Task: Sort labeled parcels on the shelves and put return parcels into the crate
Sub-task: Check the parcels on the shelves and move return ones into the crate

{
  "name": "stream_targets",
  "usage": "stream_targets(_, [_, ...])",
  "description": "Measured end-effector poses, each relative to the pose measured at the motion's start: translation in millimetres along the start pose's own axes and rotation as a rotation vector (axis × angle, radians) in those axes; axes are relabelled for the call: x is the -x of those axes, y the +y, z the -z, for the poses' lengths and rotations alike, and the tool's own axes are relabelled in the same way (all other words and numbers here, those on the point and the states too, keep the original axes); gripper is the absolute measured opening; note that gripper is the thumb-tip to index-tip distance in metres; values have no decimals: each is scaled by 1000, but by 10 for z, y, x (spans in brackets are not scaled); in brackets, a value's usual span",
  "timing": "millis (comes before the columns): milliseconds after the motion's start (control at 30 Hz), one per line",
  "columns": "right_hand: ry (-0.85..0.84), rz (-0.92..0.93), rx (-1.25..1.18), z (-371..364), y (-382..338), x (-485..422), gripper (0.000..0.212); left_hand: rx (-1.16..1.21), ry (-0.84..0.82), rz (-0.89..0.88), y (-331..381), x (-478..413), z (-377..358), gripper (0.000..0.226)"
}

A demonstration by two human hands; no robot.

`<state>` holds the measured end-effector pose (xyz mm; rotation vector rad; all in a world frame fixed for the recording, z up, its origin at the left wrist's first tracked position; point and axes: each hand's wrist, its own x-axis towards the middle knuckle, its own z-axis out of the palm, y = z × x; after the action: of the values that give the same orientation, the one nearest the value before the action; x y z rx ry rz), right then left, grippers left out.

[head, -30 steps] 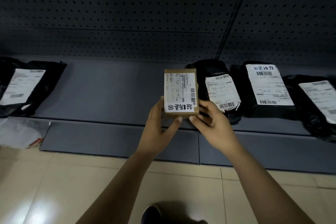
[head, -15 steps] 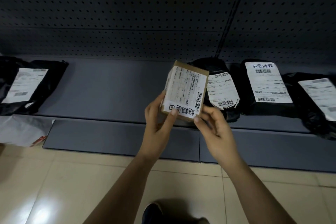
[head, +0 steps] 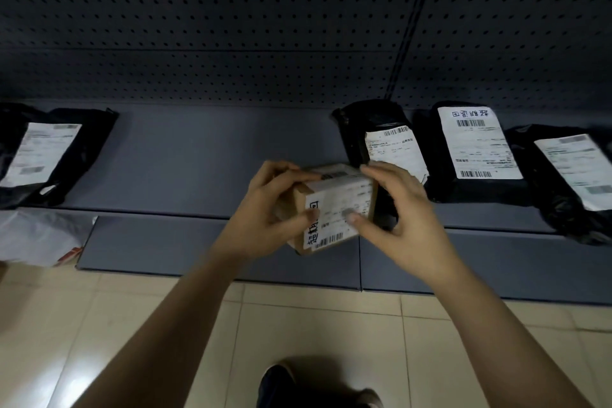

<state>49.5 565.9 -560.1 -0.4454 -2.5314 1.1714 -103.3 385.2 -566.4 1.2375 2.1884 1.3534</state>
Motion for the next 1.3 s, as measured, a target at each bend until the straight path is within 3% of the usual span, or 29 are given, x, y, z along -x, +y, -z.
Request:
stream_targets(133, [-140, 106, 206, 26, 37, -39, 75, -100, -94, -45, 55, -95, 155, 45])
stream_targets(300, [-243, 61, 241, 43, 49, -66, 83, -103, -280, -121, 189, -139, 226, 43])
stream_targets(367, [-352, 8, 150, 44, 33, -57, 87, -71, -348, -123, 233, -147, 193, 43])
stream_targets(467, [-473, -164, -238, 34, -6, 3, 91, 25, -410, -97, 286, -147, 150, 48])
stream_targets(533, [-444, -237, -412, 29, -31, 58, 86, 25, -385, -88, 295, -141, 139, 55])
stream_targets(667, [-282, -354, -485, 14, -51, 114, 86, 34, -181, -30, 292, -64, 95, 62])
stream_targets(833, [-44, -438, -506, 77, -96, 129, 76, 256, 75, 305, 196, 162, -4, 64])
stream_targets(933, [50, -490, -616, 138, -150, 125, 60, 266, 20, 369, 213, 272, -105, 67])
stream_targets(1100, [75, -542, -701, 99, -264, 136, 65, 499, -169, 316, 360, 368, -368, 68])
stream_targets(1300, [32, -510, -762, 103, -271, 200, 61, 538, -57, 356, 396, 363, -425, 68])
